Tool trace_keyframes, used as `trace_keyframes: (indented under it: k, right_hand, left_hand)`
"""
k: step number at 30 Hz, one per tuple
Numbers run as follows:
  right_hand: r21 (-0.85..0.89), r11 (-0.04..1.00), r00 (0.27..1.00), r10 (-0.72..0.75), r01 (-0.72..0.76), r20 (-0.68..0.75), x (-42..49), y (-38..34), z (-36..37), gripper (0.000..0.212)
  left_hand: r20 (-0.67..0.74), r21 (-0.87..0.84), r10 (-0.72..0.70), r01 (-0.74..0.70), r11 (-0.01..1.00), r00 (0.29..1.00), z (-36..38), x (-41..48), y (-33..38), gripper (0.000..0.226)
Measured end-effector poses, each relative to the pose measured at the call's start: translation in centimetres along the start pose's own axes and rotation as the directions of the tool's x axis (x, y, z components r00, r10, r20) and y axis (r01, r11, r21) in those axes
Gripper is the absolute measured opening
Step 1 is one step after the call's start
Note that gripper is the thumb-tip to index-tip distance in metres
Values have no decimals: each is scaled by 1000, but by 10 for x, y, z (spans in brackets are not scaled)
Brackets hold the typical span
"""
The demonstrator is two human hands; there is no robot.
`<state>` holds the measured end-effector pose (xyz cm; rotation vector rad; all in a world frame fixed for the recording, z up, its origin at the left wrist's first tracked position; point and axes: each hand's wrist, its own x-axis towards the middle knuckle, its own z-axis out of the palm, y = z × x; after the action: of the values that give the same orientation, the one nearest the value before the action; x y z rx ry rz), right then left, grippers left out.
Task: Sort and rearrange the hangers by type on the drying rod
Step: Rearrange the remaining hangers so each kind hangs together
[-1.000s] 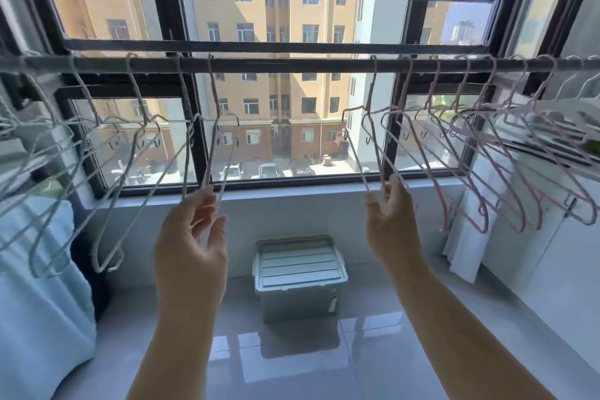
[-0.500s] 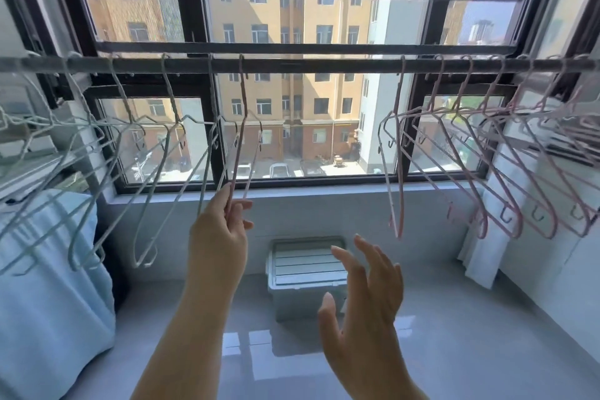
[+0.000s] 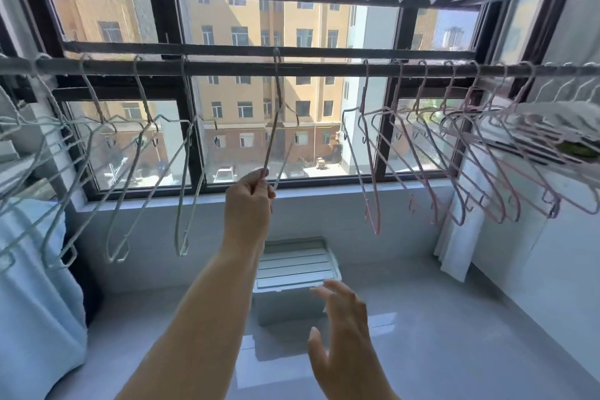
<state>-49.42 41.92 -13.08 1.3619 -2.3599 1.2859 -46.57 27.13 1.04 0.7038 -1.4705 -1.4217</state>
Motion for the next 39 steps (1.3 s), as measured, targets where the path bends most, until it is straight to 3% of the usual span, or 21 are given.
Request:
trace_keyframes:
  k: [6, 12, 20, 27, 39]
  right_hand:
    - [17, 999, 997, 29, -30, 75, 0, 14, -11, 43]
    - [24, 996, 991, 84, -87, 103, -2, 26, -23, 48]
    - [-12, 994, 985, 106, -105, 137, -2, 30, -39, 74]
    - [-6, 994, 985, 106, -106, 133, -5, 33, -39, 58]
    - [19, 999, 981, 27, -31, 193, 2, 13, -39, 44]
  left_hand:
    - [95, 115, 24, -35, 993, 995, 43, -4, -7, 25]
    - [160, 70, 20, -31, 997, 987, 72, -10, -15, 24]
    - [148, 83, 109, -122, 989, 983, 85, -16, -22, 29]
    - [73, 141, 171, -180, 973, 982, 78, -16, -30, 25]
    - [88, 110, 93, -103, 989, 992, 57, -19, -24, 28]
